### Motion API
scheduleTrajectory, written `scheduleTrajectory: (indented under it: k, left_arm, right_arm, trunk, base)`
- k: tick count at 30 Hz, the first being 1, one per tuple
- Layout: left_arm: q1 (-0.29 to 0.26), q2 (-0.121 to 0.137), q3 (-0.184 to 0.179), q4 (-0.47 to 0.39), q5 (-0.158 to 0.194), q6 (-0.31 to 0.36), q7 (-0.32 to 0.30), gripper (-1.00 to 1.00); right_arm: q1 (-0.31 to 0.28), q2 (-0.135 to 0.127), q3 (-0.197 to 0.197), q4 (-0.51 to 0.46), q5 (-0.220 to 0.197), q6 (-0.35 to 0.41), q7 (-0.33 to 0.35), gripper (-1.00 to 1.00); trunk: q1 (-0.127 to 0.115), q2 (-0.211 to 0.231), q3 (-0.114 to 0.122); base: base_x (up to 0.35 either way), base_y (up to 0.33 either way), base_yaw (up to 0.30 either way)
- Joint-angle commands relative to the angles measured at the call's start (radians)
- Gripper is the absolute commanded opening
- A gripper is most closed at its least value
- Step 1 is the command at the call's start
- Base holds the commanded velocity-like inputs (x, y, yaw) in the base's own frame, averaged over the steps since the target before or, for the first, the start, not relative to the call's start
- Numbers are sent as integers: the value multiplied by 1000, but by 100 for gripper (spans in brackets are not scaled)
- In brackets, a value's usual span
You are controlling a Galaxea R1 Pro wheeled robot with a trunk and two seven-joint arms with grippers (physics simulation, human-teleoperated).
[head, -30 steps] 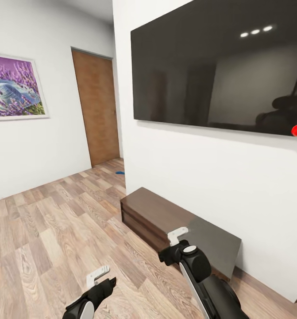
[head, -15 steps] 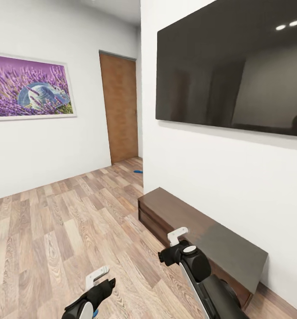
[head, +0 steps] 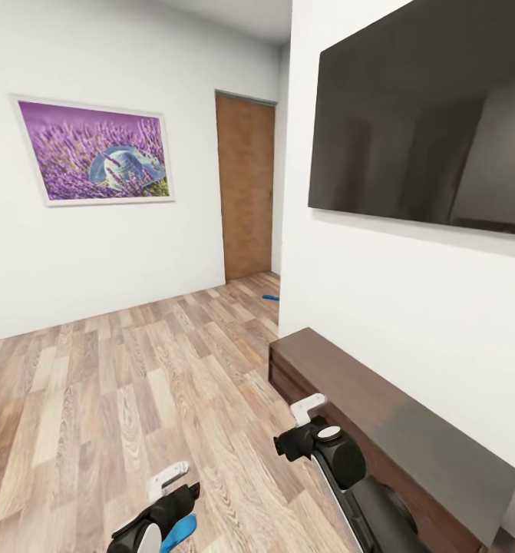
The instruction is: In the bedroom, move the book from the bed onto either nightstand, and place the two sandals side by side next to the bed.
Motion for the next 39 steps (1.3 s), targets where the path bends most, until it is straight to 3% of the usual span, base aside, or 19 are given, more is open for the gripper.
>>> scheduleTrajectory:
  k: [1, 39]
  left_arm:
    - [-1, 0, 1, -1, 10, 4, 6, 100]
    - [0, 2, 1, -1, 10, 3, 7, 100]
  right_arm:
    - [-1, 0, 1, -1, 7, 5, 1, 100]
    - [-1, 3, 0, 2, 15, -1, 0, 100]
  trunk:
    - [0, -1, -1]
    - [0, -1, -1]
  base:
    - [0, 0, 295]
    - [0, 0, 295]
